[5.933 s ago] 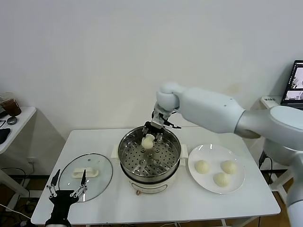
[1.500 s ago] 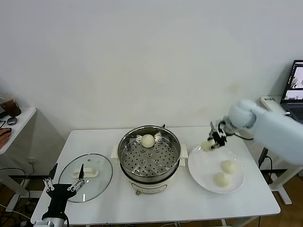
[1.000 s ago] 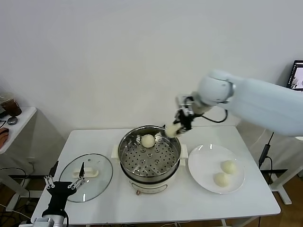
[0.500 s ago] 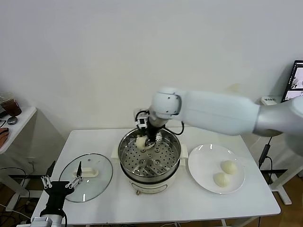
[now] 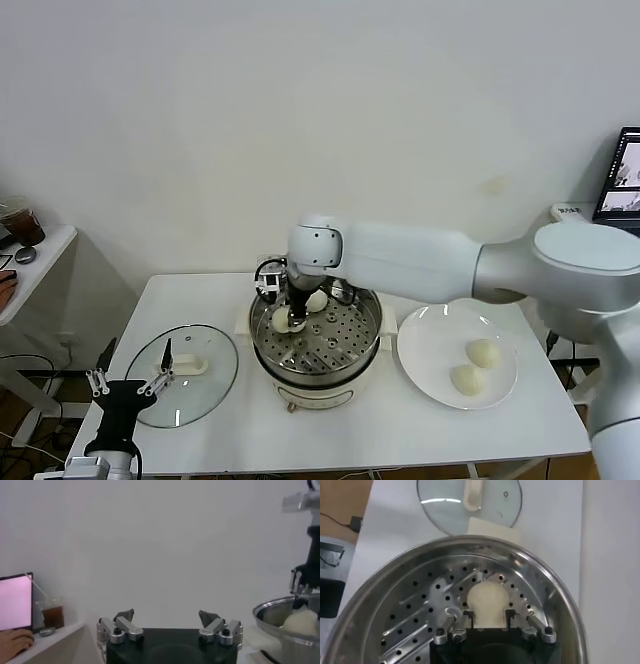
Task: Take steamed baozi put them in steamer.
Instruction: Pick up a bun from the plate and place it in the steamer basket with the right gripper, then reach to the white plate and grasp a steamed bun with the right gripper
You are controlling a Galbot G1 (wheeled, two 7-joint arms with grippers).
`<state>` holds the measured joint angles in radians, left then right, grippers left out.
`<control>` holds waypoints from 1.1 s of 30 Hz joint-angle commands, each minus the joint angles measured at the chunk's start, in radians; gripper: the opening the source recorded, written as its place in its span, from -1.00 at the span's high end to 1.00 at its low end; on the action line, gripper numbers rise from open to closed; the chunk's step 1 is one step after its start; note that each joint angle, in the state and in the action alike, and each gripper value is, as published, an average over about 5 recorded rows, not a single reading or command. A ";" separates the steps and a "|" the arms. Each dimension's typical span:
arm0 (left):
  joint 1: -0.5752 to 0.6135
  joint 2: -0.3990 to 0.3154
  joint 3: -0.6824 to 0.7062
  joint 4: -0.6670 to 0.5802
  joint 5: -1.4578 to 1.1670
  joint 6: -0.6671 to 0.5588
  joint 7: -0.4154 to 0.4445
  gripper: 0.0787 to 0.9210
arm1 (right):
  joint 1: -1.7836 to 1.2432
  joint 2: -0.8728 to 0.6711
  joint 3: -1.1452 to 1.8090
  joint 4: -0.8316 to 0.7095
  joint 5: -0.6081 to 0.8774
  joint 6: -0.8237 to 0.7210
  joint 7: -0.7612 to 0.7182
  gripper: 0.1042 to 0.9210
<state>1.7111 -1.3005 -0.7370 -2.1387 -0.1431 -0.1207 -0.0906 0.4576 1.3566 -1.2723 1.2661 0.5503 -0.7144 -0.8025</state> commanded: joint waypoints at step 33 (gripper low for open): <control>-0.024 0.015 0.024 0.013 0.002 0.002 0.002 -0.77 | 0.143 -0.853 0.051 0.392 -0.470 0.469 -0.554 -0.76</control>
<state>1.6882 -1.2860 -0.7151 -2.1256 -0.1423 -0.1193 -0.0888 0.6110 0.9218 -1.2384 1.5095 0.3253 -0.4681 -1.1904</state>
